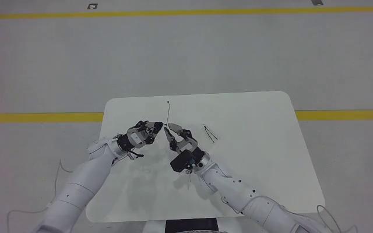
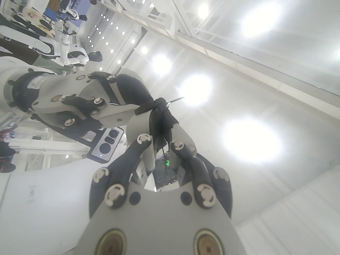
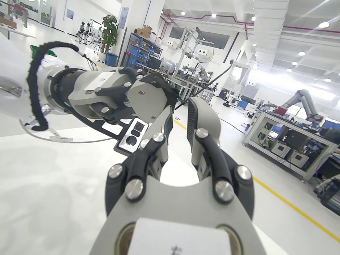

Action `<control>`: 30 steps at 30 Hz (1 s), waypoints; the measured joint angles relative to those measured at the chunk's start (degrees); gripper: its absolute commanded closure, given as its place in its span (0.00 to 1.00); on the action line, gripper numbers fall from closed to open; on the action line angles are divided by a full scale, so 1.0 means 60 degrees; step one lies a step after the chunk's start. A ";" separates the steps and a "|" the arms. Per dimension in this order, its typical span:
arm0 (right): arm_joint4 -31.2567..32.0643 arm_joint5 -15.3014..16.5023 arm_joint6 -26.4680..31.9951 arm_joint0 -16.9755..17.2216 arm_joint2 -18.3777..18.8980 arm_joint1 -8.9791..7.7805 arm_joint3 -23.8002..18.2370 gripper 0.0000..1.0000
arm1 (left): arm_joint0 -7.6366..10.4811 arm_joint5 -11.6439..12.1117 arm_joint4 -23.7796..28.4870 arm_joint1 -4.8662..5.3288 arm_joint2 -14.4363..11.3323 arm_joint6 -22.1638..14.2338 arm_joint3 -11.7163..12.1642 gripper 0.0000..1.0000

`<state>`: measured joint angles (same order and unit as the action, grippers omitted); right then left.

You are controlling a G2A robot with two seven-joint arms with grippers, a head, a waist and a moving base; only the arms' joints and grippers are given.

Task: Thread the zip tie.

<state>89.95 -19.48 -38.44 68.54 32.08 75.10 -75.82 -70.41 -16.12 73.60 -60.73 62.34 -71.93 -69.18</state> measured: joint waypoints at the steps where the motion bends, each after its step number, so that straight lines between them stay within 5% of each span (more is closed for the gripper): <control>1: 0.0000 0.0000 0.0011 -0.0006 0.0000 0.0005 0.0008 0.86 | 0.0000 0.0000 0.0000 0.0000 0.0000 0.0000 0.0000 1.00; 12: 0.0000 0.0000 0.0050 -0.0045 0.0027 0.0071 0.0065 0.87 | 0.0000 0.0000 0.0000 0.0000 0.0000 0.0000 0.0000 1.00; 19: 0.0000 0.0000 -0.0059 -0.0013 0.0102 0.0109 0.0086 1.00 | 0.0000 0.0000 0.0000 0.0000 0.0000 0.0000 0.0000 1.00; 30: 0.0000 0.0000 -0.0095 0.0015 0.0156 0.0115 0.0131 1.00 | 0.0000 0.0000 0.0000 0.0000 0.0000 0.0000 0.0000 1.00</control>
<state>89.95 -19.48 -39.01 68.63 33.01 75.79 -75.03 -70.41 -16.12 73.60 -60.73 62.34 -71.93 -69.18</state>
